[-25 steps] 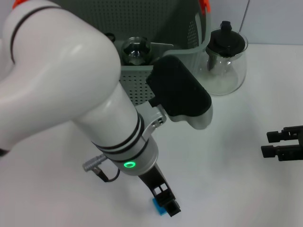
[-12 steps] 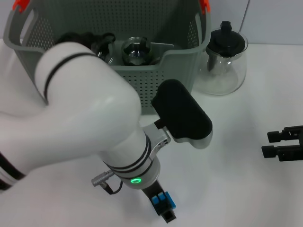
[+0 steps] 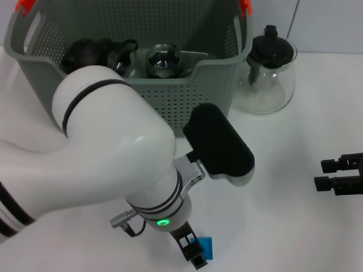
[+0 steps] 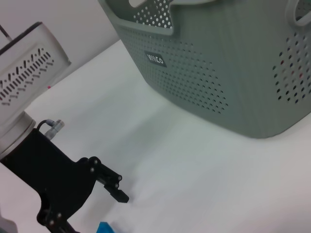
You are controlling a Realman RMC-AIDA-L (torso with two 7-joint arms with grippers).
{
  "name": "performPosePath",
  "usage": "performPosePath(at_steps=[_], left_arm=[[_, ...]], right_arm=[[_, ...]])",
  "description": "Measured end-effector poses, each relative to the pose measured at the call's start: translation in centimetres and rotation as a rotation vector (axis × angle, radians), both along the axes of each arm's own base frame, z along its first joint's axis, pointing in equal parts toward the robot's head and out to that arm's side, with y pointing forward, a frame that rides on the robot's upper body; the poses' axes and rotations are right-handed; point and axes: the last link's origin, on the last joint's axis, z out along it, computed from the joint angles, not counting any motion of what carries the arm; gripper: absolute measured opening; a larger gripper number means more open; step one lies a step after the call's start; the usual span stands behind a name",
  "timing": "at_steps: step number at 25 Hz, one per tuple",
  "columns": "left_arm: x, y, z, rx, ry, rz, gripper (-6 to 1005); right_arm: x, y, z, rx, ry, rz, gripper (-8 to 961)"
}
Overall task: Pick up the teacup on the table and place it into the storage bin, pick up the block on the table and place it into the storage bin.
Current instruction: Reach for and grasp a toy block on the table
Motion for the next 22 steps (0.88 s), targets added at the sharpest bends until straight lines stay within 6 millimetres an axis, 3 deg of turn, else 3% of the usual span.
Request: performPosePath(at_steps=[11, 22], left_arm=[[1.5, 0.1, 0.6, 0.020, -0.013, -0.048, 839], [1.5, -1.1, 0.5, -0.020, 0.001, -0.016, 838]], right_arm=[[0.0, 0.0, 0.0, 0.002, -0.002, 0.008, 653], [0.2, -0.1, 0.2, 0.005, -0.005, 0.004, 652]])
